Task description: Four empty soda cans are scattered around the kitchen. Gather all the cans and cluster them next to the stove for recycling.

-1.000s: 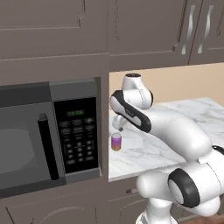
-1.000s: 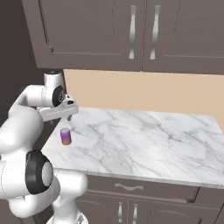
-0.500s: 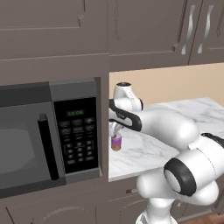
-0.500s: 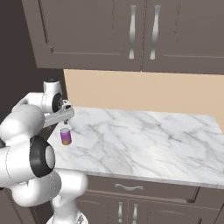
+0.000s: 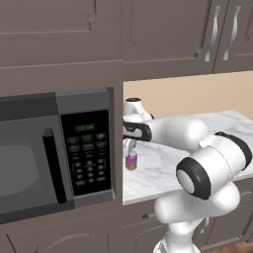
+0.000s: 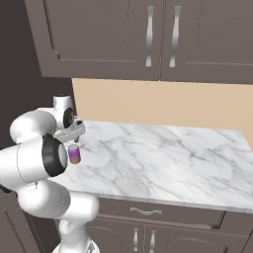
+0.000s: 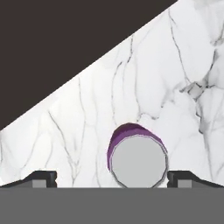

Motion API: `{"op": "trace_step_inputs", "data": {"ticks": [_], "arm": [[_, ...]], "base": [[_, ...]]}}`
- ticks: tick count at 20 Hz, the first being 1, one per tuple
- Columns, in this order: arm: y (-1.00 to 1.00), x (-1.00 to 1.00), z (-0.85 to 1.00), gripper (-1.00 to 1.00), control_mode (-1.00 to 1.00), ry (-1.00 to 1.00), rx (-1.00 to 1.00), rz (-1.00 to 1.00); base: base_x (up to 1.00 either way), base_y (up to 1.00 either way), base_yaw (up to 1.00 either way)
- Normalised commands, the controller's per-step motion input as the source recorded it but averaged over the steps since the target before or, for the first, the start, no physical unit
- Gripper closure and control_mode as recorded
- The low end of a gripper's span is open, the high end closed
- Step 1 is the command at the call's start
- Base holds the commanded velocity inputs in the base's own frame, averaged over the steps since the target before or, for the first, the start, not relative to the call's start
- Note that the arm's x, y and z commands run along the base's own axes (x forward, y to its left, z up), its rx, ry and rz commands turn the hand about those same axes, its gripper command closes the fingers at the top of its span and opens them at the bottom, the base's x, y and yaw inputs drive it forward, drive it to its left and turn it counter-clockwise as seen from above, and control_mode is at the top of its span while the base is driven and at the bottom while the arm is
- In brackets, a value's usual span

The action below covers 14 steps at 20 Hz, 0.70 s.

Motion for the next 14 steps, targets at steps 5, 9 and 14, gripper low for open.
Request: {"op": "trace_step_inputs", "data": {"ticks": [5,9,14], "arm": [[-0.07,0.14,-0.14,-1.00,-1.00,0.00,0.00,0.03],[0.00,0.08,-0.16,-1.00,-1.00,0.01,0.00,0.02],[0.00,-0.05,-0.19,-1.00,-1.00,0.01,0.00,0.00]], "base": [[0.00,0.00,0.00],[0.00,0.00,0.00],[0.00,0.00,0.00]]}}
